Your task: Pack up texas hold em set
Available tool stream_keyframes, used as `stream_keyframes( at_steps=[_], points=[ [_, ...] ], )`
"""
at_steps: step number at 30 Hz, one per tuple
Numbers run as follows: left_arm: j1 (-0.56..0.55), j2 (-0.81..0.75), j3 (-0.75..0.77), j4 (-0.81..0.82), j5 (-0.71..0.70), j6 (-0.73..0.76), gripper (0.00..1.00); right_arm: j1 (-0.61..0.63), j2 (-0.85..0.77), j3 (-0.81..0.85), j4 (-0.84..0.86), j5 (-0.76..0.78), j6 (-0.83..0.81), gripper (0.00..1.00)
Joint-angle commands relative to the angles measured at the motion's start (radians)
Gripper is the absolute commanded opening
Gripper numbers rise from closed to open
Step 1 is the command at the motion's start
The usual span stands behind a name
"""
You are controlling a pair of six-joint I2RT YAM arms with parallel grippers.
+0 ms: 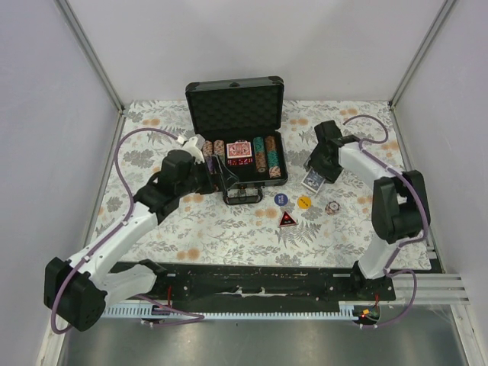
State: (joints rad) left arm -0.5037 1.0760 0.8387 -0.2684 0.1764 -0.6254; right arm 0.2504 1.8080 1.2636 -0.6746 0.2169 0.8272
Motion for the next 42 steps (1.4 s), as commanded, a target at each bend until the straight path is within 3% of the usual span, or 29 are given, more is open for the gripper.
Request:
stream_keyframes(
  at_steps=[1, 7, 9, 14, 19, 27, 35, 42],
  points=[
    [-0.056, -0.001, -0.023, 0.127, 0.063, 0.027, 0.89, -0.003, -0.188, -0.004, 0.004, -0.114, 0.075, 0.54],
    [-0.196, 0.035, -0.029, 0.262, -0.044, 0.024, 0.89, 0.019, -0.321, -0.090, 0.084, -0.353, 0.216, 0.52],
    [-0.234, 0.048, -0.041, 0.374, -0.064, 0.012, 0.89, 0.053, -0.363, -0.116, 0.110, -0.382, 0.272, 0.51],
    [-0.358, 0.094, -0.041, 0.480, -0.161, 0.041, 0.90, 0.164, -0.466, -0.196, 0.199, -0.383, 0.450, 0.51],
    [-0.413, 0.111, -0.061, 0.498, -0.262, 0.006, 0.90, 0.233, -0.567, -0.312, 0.328, -0.373, 0.619, 0.50],
    [-0.464, 0.091, -0.084, 0.497, -0.429, -0.019, 0.88, 0.250, -0.648, -0.357, 0.362, -0.366, 0.701, 0.50],
    [-0.476, 0.099, -0.107, 0.619, -0.414, -0.019, 0.67, 0.250, -0.633, -0.348, 0.392, -0.442, 0.747, 0.47],
    [-0.476, 0.125, -0.107, 0.649, -0.422, -0.010, 0.57, 0.250, -0.616, -0.365, 0.460, -0.479, 0.799, 0.46]
  ],
)
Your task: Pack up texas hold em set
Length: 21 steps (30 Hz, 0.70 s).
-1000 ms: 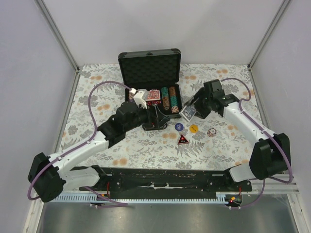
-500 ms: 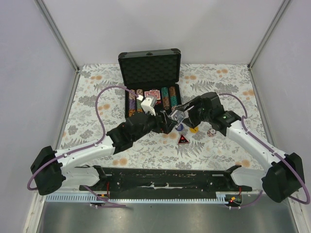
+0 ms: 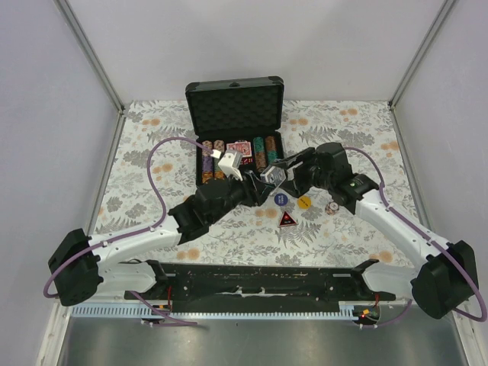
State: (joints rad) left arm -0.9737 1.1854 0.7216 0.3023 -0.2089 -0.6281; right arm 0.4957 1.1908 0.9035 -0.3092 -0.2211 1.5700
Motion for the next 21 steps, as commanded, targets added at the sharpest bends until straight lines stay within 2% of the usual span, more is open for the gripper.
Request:
stream_keyframes(
  at_steps=[1, 8, 10, 12, 13, 14, 15, 16, 18, 21],
  points=[
    [-0.006, 0.022, 0.012, 0.078, -0.038, -0.010, 0.54, 0.006, 0.003, -0.006, 0.101, -0.043, 0.061, 0.46],
    [-0.006, 0.042, 0.029, 0.084, -0.055, -0.012, 0.36, 0.003, 0.021, -0.011, 0.105, -0.058, 0.062, 0.46],
    [-0.006, 0.045, 0.036, 0.078, -0.063, -0.010, 0.26, 0.003, 0.029, -0.017, 0.107, -0.064, 0.061, 0.45],
    [-0.006, 0.045, 0.042, 0.074, -0.069, -0.009, 0.11, 0.004, 0.033, -0.025, 0.108, -0.063, 0.058, 0.47],
    [-0.006, 0.045, 0.045, 0.067, -0.072, -0.005, 0.05, 0.004, 0.035, -0.029, 0.110, -0.057, 0.053, 0.50],
    [-0.005, 0.043, 0.052, 0.055, -0.081, -0.002, 0.02, 0.004, 0.036, -0.037, 0.123, -0.052, 0.048, 0.58],
    [-0.006, 0.043, 0.059, 0.038, -0.090, 0.001, 0.02, 0.004, 0.035, -0.052, 0.152, -0.044, 0.039, 0.69],
    [-0.006, 0.043, 0.065, 0.022, -0.101, 0.005, 0.02, 0.004, 0.030, -0.076, 0.185, -0.032, 0.036, 0.75],
    [-0.003, 0.045, 0.090, -0.043, -0.116, 0.024, 0.02, 0.003, 0.027, -0.107, 0.228, -0.008, 0.025, 0.84],
    [0.007, 0.046, 0.139, -0.136, -0.119, 0.051, 0.02, 0.001, 0.029, -0.118, 0.226, 0.009, -0.033, 0.91]
  ],
)
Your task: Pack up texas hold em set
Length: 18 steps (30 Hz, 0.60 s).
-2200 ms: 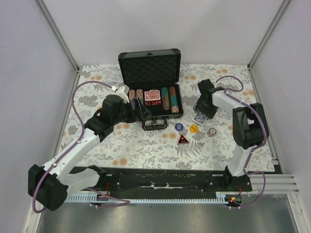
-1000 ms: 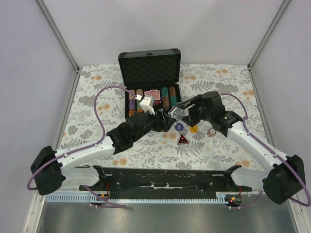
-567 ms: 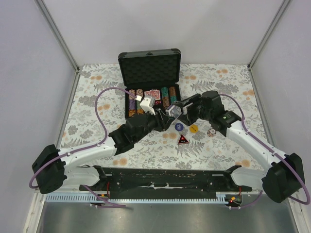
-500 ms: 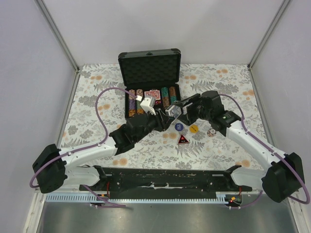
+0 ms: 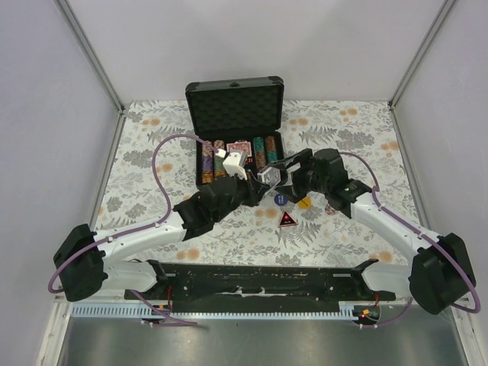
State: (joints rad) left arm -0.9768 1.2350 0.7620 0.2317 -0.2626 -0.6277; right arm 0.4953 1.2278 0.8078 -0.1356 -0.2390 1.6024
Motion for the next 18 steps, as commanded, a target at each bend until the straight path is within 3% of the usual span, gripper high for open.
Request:
stream_keyframes(
  at_steps=[1, 5, 10, 18],
  points=[
    [0.015, -0.003, 0.111, -0.095, -0.064, 0.055, 0.02, 0.000, -0.008, -0.019, 0.039, 0.032, -0.081, 0.92],
    [0.113, 0.009, 0.161, -0.225, 0.034, 0.005, 0.02, -0.011, -0.037, -0.028, 0.007, 0.059, -0.148, 0.92],
    [0.302, 0.082, 0.233, -0.347, 0.258, -0.056, 0.02, -0.050, -0.114, -0.056, -0.073, 0.109, -0.232, 0.91],
    [0.503, 0.288, 0.443, -0.527, 0.506, -0.003, 0.02, -0.118, -0.185, -0.039, -0.214, 0.165, -0.404, 0.90]
  ],
)
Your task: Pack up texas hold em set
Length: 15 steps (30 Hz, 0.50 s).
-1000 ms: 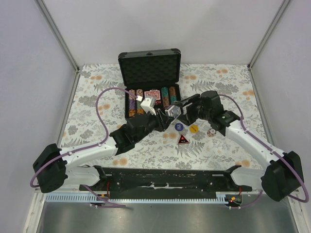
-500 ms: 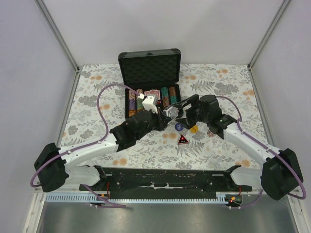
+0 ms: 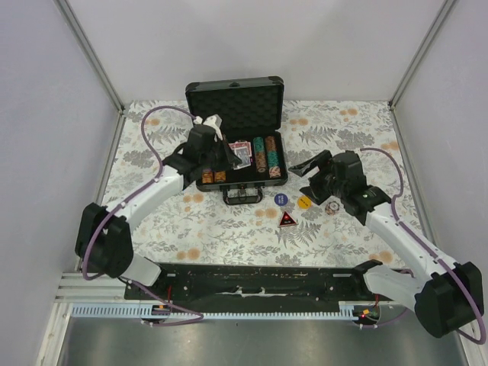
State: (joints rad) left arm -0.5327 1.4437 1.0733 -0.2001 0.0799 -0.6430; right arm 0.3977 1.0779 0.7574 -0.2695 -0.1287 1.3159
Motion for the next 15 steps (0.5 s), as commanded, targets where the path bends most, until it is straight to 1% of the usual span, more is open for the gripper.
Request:
stream_keyframes(
  at_steps=[1, 7, 9, 11, 15],
  points=[
    [0.074, 0.105, 0.161, -0.138, 0.173, 0.022, 0.02, -0.025, -0.041, 0.014, -0.095, 0.063, -0.133, 0.90],
    [0.152, 0.242, 0.270, -0.242, 0.268, 0.040, 0.02, -0.053, -0.042, 0.048, -0.168, 0.109, -0.210, 0.90],
    [0.166, 0.291, 0.304, -0.283, 0.299, 0.066, 0.02, -0.056, -0.033, 0.066, -0.186, 0.123, -0.247, 0.89],
    [0.171, 0.336, 0.342, -0.321, 0.325, 0.088, 0.02, -0.056, -0.019, 0.091, -0.207, 0.181, -0.277, 0.89],
    [0.172, 0.389, 0.367, -0.329, 0.395, 0.101, 0.02, -0.057, 0.007, 0.132, -0.226, 0.225, -0.326, 0.88]
  ],
)
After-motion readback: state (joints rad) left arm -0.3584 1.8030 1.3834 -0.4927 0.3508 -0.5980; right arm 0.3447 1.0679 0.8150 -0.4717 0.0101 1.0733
